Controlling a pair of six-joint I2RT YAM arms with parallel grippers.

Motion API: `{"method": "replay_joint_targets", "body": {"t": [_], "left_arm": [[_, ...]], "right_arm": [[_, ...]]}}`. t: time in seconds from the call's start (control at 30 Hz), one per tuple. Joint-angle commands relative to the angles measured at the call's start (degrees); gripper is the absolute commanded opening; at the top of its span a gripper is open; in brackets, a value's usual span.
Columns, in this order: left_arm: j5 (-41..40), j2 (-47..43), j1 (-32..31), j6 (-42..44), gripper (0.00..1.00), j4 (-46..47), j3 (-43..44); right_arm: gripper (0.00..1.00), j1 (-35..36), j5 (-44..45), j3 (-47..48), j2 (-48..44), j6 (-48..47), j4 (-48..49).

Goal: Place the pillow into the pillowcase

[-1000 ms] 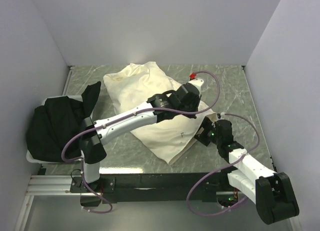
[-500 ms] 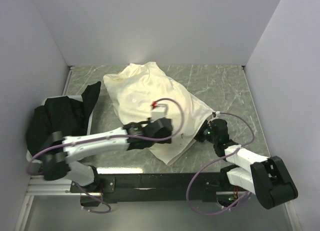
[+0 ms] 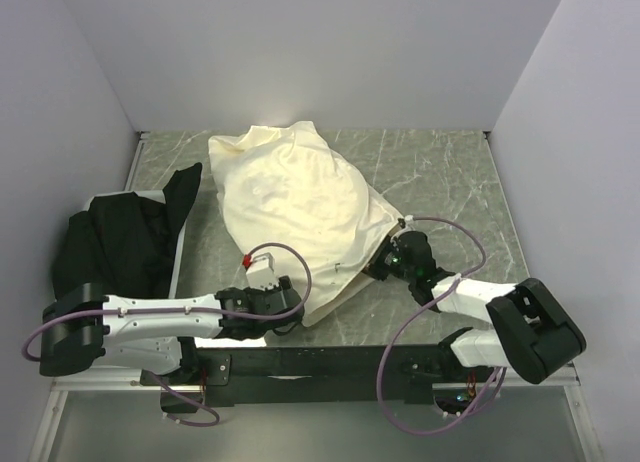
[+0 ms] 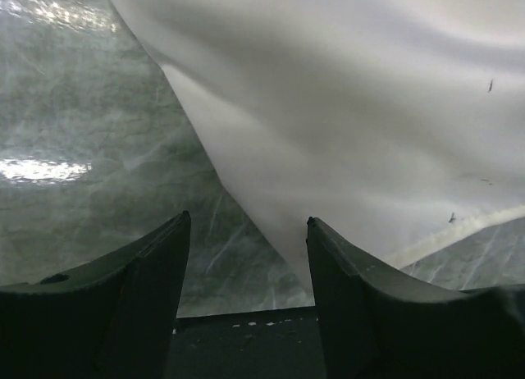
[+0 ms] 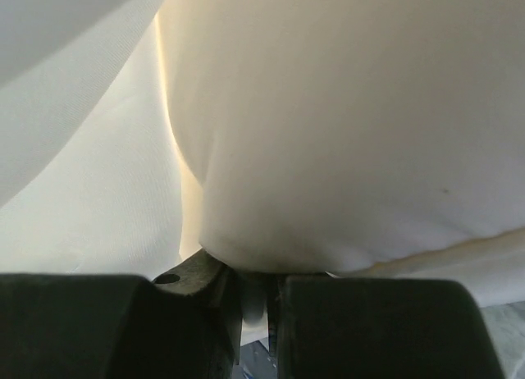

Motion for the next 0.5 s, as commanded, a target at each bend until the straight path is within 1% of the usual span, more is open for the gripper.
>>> {"method": "replay_joint_targets", "body": {"t": [0.0, 0.07, 0.13, 0.17, 0.23, 0.27, 0.3, 0.37, 0.4, 0.43, 0.47], "left_arm": [[0.4, 1.2, -1.0, -5.2, 0.66, 9.9, -2.4], [-0.1, 1.6, -2.2, -5.0, 0.71, 16.0, -5.0], [0.9, 1.7, -2.3, -4.1, 0.72, 24.1, -8.2], [1.1, 2.3, -2.4, -4.3, 0.71, 26.0, -9.0], [1.3, 4.5, -2.4, -5.4, 0.66, 26.5, -9.9], [1.2, 5.2, -2.4, -6.0, 0.61, 26.8, -10.1], [1.2, 5.7, -2.4, -6.6, 0.48, 26.8, -10.2], [0.8, 5.3, -2.4, -7.7, 0.29, 27.3, -11.3], [0.5, 4.2, -2.4, -7.7, 0.09, 27.2, -12.3], [0.4, 1.3, -2.5, -7.7, 0.01, 26.9, -12.5], [-0.4, -0.5, -2.5, -7.4, 0.01, 25.3, -12.8]], "right_arm": [[0.04, 1.7, 0.0, 2.3, 1.1, 1.0, 5.1], [0.04, 2.5, -0.1, 1.9, 1.3, 1.2, 5.9], [0.03, 3.5, 0.8, 1.5, 1.1, 1.2, 6.0], [0.03, 4.1, 1.3, 1.4, 1.2, 1.4, 6.2], [0.02, 5.7, 2.1, 1.3, 1.5, 1.7, 6.7], [0.02, 6.4, 2.5, 1.4, 1.8, 1.9, 7.0], [0.02, 7.6, 2.7, 1.9, 2.2, 2.0, 7.2], [0.02, 8.6, 3.1, 2.4, 3.8, 2.3, 8.4], [0.02, 8.9, 3.3, 3.1, 4.9, 2.3, 8.7], [0.02, 9.5, 3.8, 3.5, 5.4, 2.1, 8.3], [0.02, 9.5, 4.1, 4.6, 5.9, 1.4, 7.9]]}}
